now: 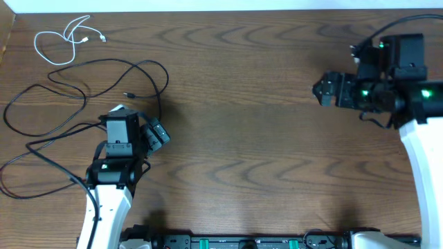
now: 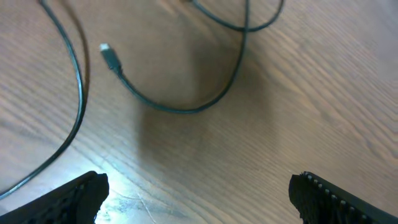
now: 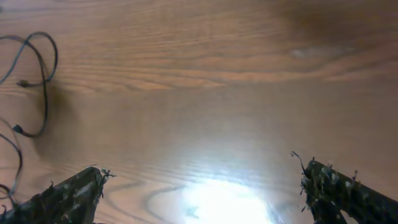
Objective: Untangle cables
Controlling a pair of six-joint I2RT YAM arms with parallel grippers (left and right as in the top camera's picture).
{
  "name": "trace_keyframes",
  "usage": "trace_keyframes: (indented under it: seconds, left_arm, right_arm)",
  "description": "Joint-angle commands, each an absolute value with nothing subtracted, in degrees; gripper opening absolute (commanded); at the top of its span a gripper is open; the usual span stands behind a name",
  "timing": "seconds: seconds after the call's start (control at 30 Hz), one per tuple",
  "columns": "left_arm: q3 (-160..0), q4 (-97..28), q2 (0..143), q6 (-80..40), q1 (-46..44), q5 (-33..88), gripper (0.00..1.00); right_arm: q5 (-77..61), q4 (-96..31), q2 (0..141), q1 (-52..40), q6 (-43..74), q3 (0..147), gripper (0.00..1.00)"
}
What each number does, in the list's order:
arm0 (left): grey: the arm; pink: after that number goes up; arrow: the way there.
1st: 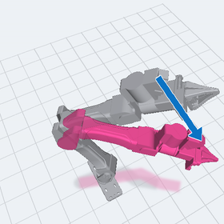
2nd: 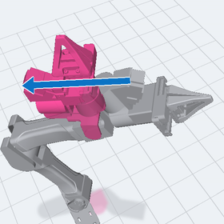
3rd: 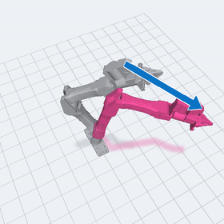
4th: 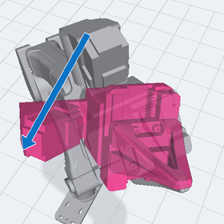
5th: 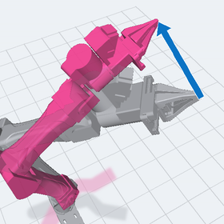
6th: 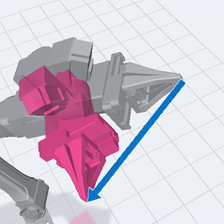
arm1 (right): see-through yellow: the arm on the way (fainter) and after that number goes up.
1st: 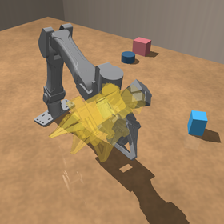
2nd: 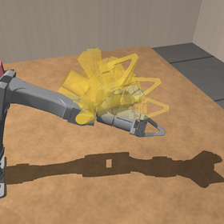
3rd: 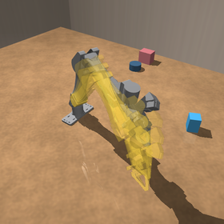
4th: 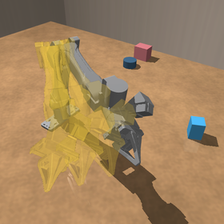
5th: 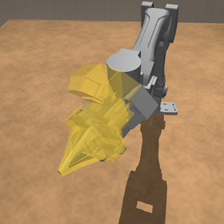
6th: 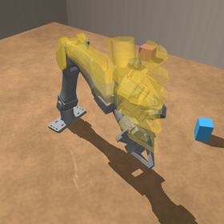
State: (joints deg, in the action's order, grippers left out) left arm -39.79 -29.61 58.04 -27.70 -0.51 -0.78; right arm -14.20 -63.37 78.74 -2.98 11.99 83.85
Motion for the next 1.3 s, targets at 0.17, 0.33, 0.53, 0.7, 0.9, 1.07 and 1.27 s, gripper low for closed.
trace_keyframes:
  seconds: [0.17,0.33,0.53,0.7,0.9,1.07,1.27]
  left_arm:
    - [-40.69,-29.52,43.59,-23.57,-0.73,0.67,0.98]
    - [-40.69,-29.71,37.82,-23.59,-0.73,0.67,0.98]
    - [-40.69,-29.74,37.41,-23.59,-0.73,0.67,0.98]
    - [-40.69,-29.78,38.19,-23.59,-0.73,0.67,0.98]
    - [-40.69,-29.76,38.72,-23.59,-0.73,0.67,0.98]
    - [-40.69,-29.78,38.87,-23.59,-0.73,0.67,0.98]
    - [-40.69,-29.78,38.87,-23.59,-0.73,0.67,0.98]
  right_arm:
    - [-4.84,-68.12,68.36,-2.72,12.36,83.90,0.99]
    - [-2.74,-65.14,60.20,-2.72,12.36,76.95,0.99]
    - [-2.98,-55.99,47.31,-2.72,12.38,62.13,0.99]
    - [-2.98,-52.21,41.41,-2.72,12.43,54.83,0.99]
    - [-2.96,-52.12,41.56,-2.72,12.40,52.88,0.99]
    - [-2.96,-53.23,42.02,-2.72,12.38,52.69,0.99]
    - [-2.96,-53.78,42.00,-2.72,12.40,52.69,0.99]
